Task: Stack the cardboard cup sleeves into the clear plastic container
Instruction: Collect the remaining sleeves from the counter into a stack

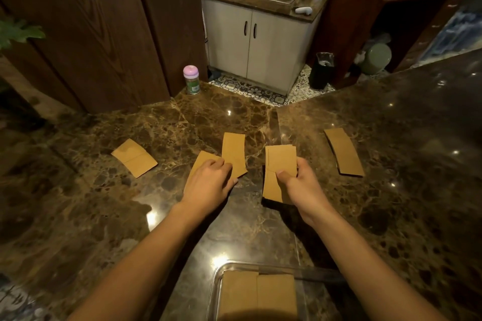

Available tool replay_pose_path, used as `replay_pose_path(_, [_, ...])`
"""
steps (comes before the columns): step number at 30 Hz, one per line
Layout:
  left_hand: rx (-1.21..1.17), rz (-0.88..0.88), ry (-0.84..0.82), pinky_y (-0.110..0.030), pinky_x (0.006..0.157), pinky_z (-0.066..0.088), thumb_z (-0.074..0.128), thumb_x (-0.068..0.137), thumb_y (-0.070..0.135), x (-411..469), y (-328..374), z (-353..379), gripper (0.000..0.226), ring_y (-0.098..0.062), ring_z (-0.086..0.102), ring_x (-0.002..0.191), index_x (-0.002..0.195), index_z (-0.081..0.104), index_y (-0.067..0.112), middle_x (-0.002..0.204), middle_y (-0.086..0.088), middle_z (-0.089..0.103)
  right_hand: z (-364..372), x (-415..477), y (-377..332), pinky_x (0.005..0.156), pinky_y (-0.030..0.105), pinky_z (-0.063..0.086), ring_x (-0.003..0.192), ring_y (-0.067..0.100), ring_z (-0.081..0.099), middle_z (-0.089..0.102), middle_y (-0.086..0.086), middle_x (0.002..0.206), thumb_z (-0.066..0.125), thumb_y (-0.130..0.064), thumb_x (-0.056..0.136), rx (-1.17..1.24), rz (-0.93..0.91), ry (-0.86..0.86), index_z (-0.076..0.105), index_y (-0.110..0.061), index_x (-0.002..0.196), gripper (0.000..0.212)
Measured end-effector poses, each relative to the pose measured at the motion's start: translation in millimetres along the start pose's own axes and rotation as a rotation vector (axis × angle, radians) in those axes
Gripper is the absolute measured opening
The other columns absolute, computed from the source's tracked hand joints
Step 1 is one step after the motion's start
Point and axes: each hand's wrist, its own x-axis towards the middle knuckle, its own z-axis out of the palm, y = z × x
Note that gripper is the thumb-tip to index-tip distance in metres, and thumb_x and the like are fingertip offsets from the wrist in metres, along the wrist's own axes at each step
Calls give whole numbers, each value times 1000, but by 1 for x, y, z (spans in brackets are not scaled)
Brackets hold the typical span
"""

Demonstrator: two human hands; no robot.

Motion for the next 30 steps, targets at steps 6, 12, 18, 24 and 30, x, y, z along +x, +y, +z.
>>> replay_pose_path(6, [-409,-221,236,-42,63,49,44,107,32,0,6,-24,30,-31,70,74,106,68,13,86,-10,75,-2,-3,-3,82,32,54,109,14,64,66,-2,122,57,-12,106,55,11,-17,50,-28,135,34])
replay_pose_path(12, [-1348,-478,173,-44,74,62,46,109,30,-12,40,-67,33,-31,75,83,114,74,15,97,-18,78,-10,-11,-19,100,47,56,116,20,68,71,0,127,59,-14,105,152,-12,-64,55,-26,141,38])
replay_pose_path(18, [-1335,-552,103,-26,70,55,54,105,31,-15,47,-76,24,-11,71,86,111,75,20,103,-3,79,-28,-20,-38,103,54,56,114,23,73,77,0,121,61,-12,103,243,-87,-111,60,-24,138,36])
replay_pose_path(24, [-1422,-410,-190,-27,76,57,72,90,-2,-19,42,-84,48,-20,71,103,130,65,23,118,-8,73,-46,-28,-54,100,55,57,112,21,74,77,-1,120,62,-11,103,222,-169,-168,61,-27,136,37])
replay_pose_path(30, [-1120,-304,-159,-44,83,60,91,73,8,-15,42,-85,36,-31,72,90,103,76,21,99,-14,74,-58,-38,-72,95,39,56,109,7,70,73,-10,119,65,-17,102,-174,-361,-348,59,-36,133,37])
